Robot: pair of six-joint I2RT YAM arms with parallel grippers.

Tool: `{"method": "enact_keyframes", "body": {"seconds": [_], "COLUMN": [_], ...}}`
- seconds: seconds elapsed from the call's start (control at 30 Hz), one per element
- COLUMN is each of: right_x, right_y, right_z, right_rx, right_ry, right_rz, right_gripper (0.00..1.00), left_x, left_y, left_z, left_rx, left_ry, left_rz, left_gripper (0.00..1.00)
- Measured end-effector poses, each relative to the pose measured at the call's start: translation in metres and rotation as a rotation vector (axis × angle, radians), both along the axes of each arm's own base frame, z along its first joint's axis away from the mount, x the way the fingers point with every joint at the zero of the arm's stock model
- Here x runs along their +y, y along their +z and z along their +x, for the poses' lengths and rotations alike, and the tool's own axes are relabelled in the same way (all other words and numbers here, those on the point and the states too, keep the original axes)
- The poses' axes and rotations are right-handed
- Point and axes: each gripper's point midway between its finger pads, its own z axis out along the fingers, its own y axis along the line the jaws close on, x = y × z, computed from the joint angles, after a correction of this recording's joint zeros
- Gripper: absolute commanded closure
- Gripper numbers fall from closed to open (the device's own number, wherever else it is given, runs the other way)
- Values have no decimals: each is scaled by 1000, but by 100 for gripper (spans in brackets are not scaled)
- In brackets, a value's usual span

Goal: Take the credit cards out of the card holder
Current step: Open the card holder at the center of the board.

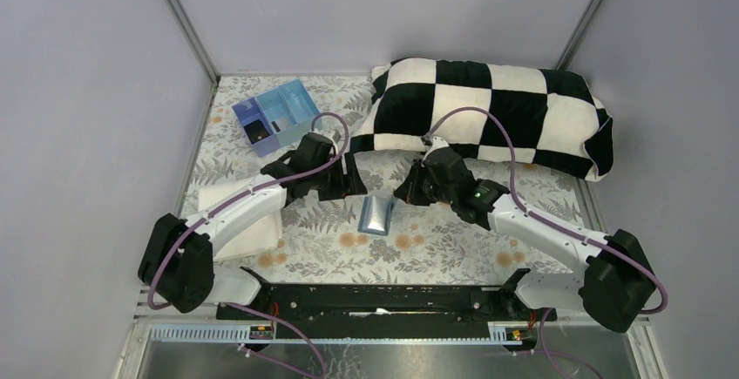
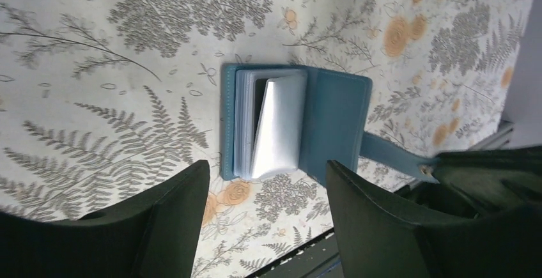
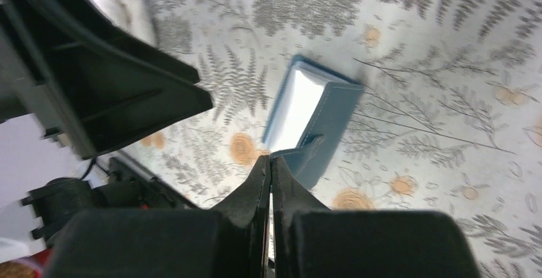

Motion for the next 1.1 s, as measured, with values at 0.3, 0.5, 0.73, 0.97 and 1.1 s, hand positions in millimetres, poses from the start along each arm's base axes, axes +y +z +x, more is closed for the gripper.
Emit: {"method": "enact_keyframes", "body": {"seconds": [0.3, 0.5, 0.73, 0.97, 1.1], "right_x": [-65, -112, -106, -58, -48], "right_y": [-83, -134, -94, -28, -35], "right_z": [-25, -53, -41, -8, -10], "right_rx": [99, 230, 151, 37, 65], "right_ry": [-135, -211, -218, -168, -132], "right_rz": [-234, -427, -373, -180, -174], "right_gripper": [90, 54, 45, 44, 44], "left_x": [-13, -13, -18, -20, -25], "left_y": [-13, -26, -27, -30, -37], "left_z": [-7, -14, -19, -17, -12], "left_rx": [59, 89, 87, 92, 107], "left_ry": [-9, -15, -35, -33, -32], "left_rz": [-62, -46, -44, -48, -47], "left_gripper": [32, 32, 33, 37, 37]}}
